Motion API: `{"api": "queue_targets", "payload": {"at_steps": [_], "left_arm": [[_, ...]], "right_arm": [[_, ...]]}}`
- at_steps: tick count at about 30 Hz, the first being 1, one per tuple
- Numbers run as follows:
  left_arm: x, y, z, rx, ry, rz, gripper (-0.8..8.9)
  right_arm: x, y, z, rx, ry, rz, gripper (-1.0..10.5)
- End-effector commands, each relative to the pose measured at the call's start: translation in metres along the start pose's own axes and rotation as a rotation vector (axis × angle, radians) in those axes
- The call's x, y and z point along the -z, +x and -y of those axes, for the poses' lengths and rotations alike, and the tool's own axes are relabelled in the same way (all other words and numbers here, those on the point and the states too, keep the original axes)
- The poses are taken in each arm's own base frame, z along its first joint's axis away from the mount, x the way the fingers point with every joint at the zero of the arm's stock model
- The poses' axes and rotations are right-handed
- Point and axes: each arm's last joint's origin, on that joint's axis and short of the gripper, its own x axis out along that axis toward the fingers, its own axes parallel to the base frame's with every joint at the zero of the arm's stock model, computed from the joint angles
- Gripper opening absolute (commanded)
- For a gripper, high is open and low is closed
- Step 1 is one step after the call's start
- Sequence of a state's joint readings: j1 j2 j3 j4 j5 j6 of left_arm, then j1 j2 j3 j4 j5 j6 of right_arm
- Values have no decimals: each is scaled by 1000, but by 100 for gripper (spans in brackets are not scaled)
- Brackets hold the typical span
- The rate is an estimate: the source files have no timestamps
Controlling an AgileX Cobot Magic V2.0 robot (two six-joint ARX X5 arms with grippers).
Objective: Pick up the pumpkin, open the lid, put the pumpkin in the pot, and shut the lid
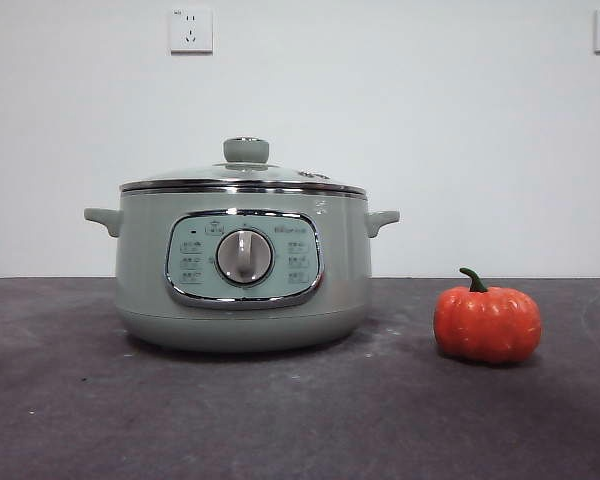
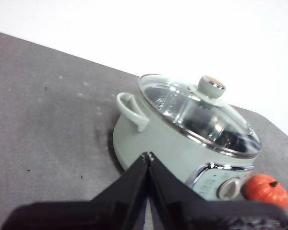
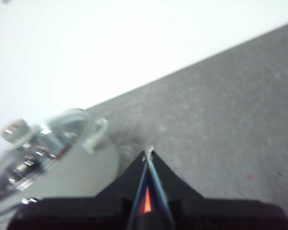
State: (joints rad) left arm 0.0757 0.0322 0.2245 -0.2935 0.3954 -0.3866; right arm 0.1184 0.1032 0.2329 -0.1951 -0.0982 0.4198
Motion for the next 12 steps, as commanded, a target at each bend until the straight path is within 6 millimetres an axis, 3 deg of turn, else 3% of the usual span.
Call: {"api": "queue_targets", "payload": {"at_steps": [1,12], "left_arm": [[-10,-2,5,4,-6,-13,-8],[-65,-4,35,185,143,-203,-8]], "right_arm": [[-20,-2,-10,-6,4,-11,-12],[-91,6,-48,-156,-201,-352,-12]]}}
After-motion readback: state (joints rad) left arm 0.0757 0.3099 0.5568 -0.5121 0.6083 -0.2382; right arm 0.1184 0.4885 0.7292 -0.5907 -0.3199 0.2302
